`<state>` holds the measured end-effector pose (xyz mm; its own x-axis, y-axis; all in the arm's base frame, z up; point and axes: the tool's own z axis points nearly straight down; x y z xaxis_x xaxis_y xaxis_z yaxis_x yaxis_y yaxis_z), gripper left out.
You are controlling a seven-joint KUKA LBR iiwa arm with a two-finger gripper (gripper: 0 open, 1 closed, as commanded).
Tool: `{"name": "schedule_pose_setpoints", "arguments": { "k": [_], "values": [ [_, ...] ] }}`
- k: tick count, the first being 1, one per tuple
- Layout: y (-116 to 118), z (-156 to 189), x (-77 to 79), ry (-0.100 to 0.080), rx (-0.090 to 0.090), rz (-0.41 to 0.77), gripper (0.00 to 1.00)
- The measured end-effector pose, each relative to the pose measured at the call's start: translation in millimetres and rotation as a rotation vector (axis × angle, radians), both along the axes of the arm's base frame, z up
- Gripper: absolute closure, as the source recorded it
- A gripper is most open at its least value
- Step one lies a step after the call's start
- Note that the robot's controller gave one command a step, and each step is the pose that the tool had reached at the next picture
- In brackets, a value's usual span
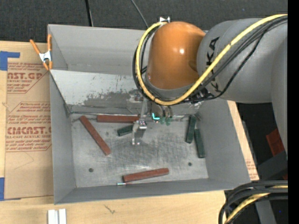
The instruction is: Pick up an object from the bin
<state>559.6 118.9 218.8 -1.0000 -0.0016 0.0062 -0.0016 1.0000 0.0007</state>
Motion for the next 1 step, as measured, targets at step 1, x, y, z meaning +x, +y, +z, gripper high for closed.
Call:
{"name": "schedule_pose_setpoints", "arguments": {
  "k": [1],
  "values": [
    [-0.7,4.4,1.7,-0.008,0.001,-0.001,0.0]
  ]
}}
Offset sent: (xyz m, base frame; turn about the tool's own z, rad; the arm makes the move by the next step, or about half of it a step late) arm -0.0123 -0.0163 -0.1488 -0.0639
